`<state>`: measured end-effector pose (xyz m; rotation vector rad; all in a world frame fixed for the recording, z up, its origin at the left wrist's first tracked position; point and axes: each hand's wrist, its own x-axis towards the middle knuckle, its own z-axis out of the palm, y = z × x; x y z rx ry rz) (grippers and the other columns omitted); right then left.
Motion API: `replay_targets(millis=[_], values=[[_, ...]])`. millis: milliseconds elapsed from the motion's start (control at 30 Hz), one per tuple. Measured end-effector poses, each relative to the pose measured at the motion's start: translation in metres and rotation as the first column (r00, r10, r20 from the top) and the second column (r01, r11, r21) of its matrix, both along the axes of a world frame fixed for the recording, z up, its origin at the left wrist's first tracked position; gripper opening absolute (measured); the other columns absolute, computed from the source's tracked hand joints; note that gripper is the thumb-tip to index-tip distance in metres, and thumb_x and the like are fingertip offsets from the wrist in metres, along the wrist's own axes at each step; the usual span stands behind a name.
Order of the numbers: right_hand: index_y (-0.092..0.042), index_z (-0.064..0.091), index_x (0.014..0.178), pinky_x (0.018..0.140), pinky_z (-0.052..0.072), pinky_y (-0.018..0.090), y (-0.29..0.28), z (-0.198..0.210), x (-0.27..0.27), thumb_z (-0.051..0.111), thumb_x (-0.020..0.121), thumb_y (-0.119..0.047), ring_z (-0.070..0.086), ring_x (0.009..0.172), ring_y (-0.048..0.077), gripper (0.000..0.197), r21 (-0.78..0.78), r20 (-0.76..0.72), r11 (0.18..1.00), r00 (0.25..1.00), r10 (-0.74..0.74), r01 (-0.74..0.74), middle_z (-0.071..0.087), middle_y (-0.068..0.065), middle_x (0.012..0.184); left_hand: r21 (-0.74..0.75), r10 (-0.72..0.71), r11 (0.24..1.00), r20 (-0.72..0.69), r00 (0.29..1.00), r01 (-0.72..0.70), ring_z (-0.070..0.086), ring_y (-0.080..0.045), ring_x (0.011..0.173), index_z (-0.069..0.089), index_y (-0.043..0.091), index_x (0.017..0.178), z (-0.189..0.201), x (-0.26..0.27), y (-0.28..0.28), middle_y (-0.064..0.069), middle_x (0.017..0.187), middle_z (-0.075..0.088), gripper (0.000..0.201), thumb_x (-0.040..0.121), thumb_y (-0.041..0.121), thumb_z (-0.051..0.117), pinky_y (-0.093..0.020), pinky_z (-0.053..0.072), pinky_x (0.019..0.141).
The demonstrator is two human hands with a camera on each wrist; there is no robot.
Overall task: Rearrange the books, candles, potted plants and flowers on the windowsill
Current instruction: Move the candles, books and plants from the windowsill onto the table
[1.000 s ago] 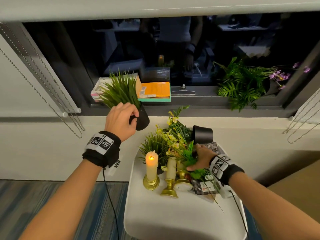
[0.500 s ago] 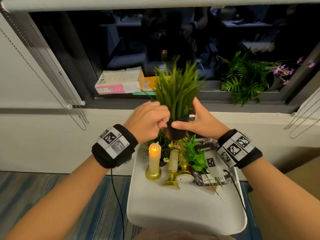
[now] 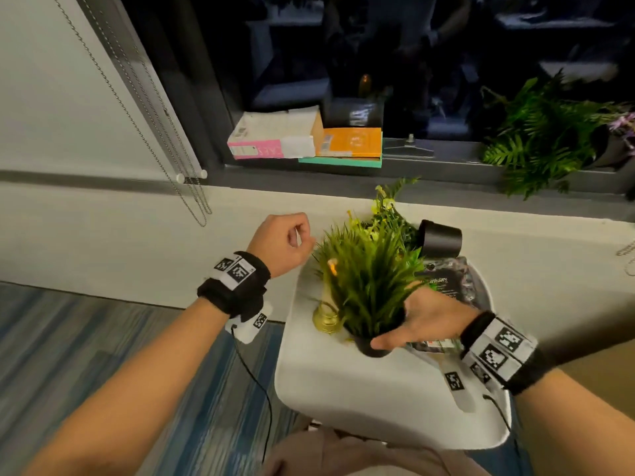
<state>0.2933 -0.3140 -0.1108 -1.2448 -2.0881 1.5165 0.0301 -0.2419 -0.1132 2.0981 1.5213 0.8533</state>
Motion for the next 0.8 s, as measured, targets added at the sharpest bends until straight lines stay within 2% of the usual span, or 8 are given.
replay_targets(millis=[133,367,433,500,567,667,767,800], values=[[-0.030,0.059,0.108,0.084,0.044,0.005,-0.008,-0.038,-0.031,0.089,0.060,-0.008,0.059,0.097,-0.016,0.060,-0.123,-0.009,0.992,0.999,0.032,-0.032,0.065,-0.026,0.101,-0.083,0.069,0.993,-0.142,0.987,-0.081,0.050,-0.014,0.053,0.054,0.020,0.068,-0.023,-0.006,0.009,0.007,0.052,0.049,0.018,0.080,0.025,0.067,-0.029,0.048,0.059],[-0.024,0.051,0.129,0.100,0.046,0.023,-0.002,-0.095,-0.067,0.089,0.055,-0.033,0.054,0.117,0.005,0.084,-0.163,0.212,0.977,0.962,0.171,-0.138,0.057,-0.014,0.126,-0.132,0.084,0.985,-0.174,0.981,-0.108,0.051,-0.013,0.057,0.058,0.016,0.074,-0.035,-0.003,0.016,0.008,0.057,0.051,0.015,0.084,0.026,0.064,-0.030,0.050,0.063],[-0.019,0.046,0.134,0.105,0.044,0.034,0.002,-0.107,-0.066,0.086,0.060,-0.032,0.052,0.124,0.018,0.085,0.023,0.333,0.964,0.911,0.243,-0.266,0.055,0.000,0.134,-0.137,0.082,0.985,-0.169,0.982,-0.106,0.053,-0.014,0.058,0.058,0.015,0.075,-0.037,-0.002,0.017,0.008,0.058,0.051,0.015,0.084,0.025,0.064,-0.031,0.051,0.064],[-0.004,0.040,0.138,0.105,0.041,0.036,0.005,-0.127,-0.058,0.068,0.083,-0.023,0.051,0.125,0.028,0.064,0.165,0.425,0.891,0.846,0.323,-0.423,0.050,0.012,0.138,-0.141,0.082,0.984,-0.167,0.982,-0.106,0.054,-0.015,0.060,0.057,0.016,0.074,-0.039,-0.001,0.018,0.009,0.059,0.051,0.015,0.084,0.025,0.064,-0.031,0.051,0.064],[0.004,0.048,0.126,0.099,0.047,0.040,0.002,-0.126,-0.060,0.064,0.085,-0.021,0.060,0.109,0.028,0.051,-0.061,0.084,0.978,0.975,0.205,-0.201,0.057,0.018,0.128,-0.140,0.079,0.985,-0.165,0.983,-0.102,0.054,-0.015,0.061,0.057,0.017,0.073,-0.041,-0.001,0.020,0.009,0.059,0.051,0.016,0.084,0.026,0.064,-0.031,0.050,0.064],[0.000,0.054,0.121,0.097,0.047,0.035,0.001,-0.140,-0.050,0.065,0.083,-0.012,0.057,0.112,0.031,0.041,0.079,0.286,0.941,0.912,0.294,-0.328,0.055,0.023,0.125,-0.140,0.072,0.986,-0.153,0.986,-0.094,0.054,-0.014,0.060,0.056,0.017,0.072,-0.042,-0.002,0.024,0.009,0.061,0.052,0.018,0.084,0.028,0.064,-0.029,0.049,0.063],[-0.003,0.055,0.106,0.092,0.046,0.039,0.003,-0.128,-0.052,0.070,0.080,-0.020,0.055,0.104,0.032,0.034,0.119,0.198,0.984,0.974,0.108,-0.133,0.055,0.020,0.110,-0.140,0.067,0.986,-0.160,0.985,-0.090,0.053,-0.012,0.060,0.055,0.018,0.072,-0.041,-0.003,0.031,0.008,0.062,0.053,0.017,0.084,0.027,0.064,-0.026,0.047,0.061],[-0.003,0.056,0.108,0.094,0.044,0.038,0.004,-0.130,-0.044,0.073,0.078,-0.018,0.054,0.105,0.033,0.038,0.208,0.337,0.959,0.935,0.113,-0.191,0.055,0.020,0.112,-0.141,0.067,0.986,-0.161,0.985,-0.090,0.053,-0.012,0.060,0.055,0.018,0.072,-0.041,-0.004,0.033,0.007,0.063,0.053,0.016,0.084,0.026,0.063,-0.025,0.046,0.061]])
